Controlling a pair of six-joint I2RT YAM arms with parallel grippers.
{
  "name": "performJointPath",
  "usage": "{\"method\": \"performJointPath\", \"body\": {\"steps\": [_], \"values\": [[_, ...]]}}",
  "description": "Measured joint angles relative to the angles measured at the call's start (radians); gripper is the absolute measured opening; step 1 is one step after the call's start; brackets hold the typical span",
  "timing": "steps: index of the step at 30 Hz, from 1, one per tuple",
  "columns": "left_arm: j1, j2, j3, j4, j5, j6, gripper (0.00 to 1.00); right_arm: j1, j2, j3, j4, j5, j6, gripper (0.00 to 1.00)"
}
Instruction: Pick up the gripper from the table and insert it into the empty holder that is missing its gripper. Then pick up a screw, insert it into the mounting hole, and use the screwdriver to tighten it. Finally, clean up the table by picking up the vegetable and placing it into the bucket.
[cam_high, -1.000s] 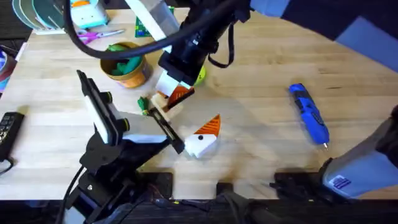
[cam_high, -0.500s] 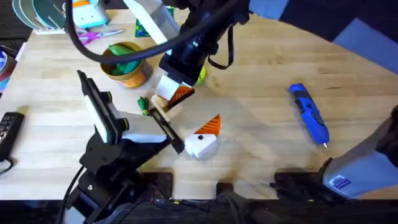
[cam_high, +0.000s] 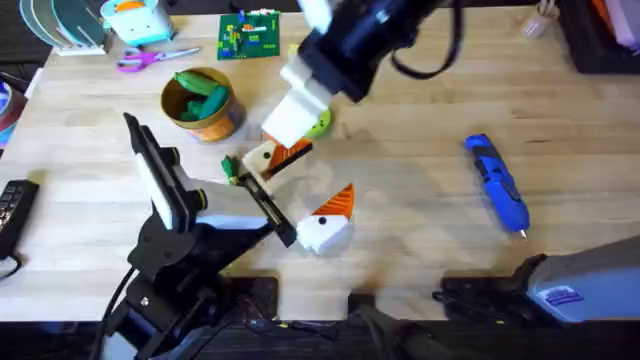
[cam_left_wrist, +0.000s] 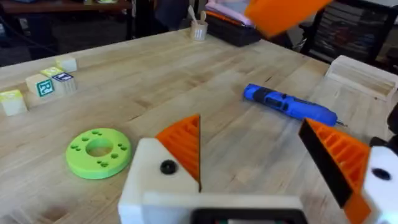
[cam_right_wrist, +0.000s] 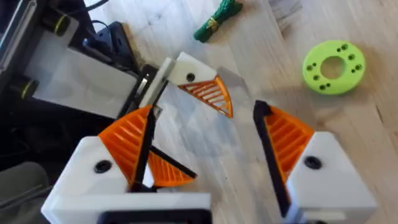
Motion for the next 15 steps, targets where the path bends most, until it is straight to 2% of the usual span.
{"method": "performJointPath", "body": {"steps": [12,15], "values": [[0.000,0.000,0.000,0.000,0.000,0.000,0.992,-0.210,-0.168,0.000,-0.237,0.004,-0.002,0.947],[0.000,0.000,0.000,0.000,0.000,0.000,0.992,-0.252,-0.200,0.000,-0.318,0.006,-0.062,0.950]]}}
